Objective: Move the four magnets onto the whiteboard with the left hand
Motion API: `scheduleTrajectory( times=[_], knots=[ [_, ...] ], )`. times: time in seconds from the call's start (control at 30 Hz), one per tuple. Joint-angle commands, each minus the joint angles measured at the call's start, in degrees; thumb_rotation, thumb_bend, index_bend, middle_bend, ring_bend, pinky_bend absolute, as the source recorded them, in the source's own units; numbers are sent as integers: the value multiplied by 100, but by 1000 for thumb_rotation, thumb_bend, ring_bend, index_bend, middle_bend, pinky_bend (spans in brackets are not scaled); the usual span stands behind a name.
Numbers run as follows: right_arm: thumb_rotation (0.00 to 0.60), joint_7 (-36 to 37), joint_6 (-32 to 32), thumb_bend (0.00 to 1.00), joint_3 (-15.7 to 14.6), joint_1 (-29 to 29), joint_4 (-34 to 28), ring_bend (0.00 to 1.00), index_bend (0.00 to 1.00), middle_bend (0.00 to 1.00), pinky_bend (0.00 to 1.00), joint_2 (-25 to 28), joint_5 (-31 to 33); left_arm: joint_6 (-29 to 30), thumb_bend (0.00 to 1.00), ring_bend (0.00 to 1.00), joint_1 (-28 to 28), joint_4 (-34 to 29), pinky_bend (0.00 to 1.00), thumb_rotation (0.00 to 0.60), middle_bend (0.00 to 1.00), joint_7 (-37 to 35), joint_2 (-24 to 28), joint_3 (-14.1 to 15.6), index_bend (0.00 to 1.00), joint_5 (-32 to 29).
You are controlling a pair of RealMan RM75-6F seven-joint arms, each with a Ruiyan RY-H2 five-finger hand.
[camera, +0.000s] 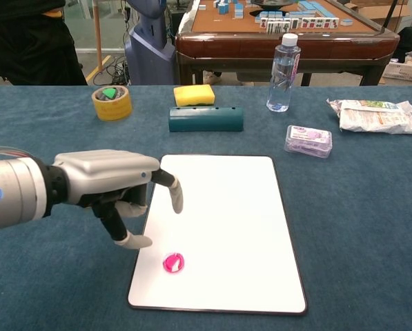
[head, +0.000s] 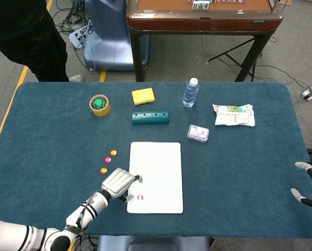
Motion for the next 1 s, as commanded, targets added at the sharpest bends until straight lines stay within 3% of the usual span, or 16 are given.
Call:
scheduleTrajectory(
  times=[0.03,0.27,0.53,1.0],
  knots=[
    [600,-30,-27,131,0,13,-4,371,292,310,603,-14,6,103,285,1000,125,201,1000,600,1000,-129,107,30,434,-40],
    [600,-169,-167,131,13,80,-19,371,292,310,603,-62,74,53,285,1000,269,777,1000,600,1000,-430,174,-37,453,-329],
    [600,-288,-286,132,12,136,-27,370,292,310,603,-103,123,161,285,1000,331,1431,1000,600,1000,-615,-135,-345,480,-609],
    [600,-307,-352,131,3,167,-17,371,292,311,603,-105,134,367,285,1000,113,1851,1000,600,1000,114,-583,-711,528,-1684]
  ],
)
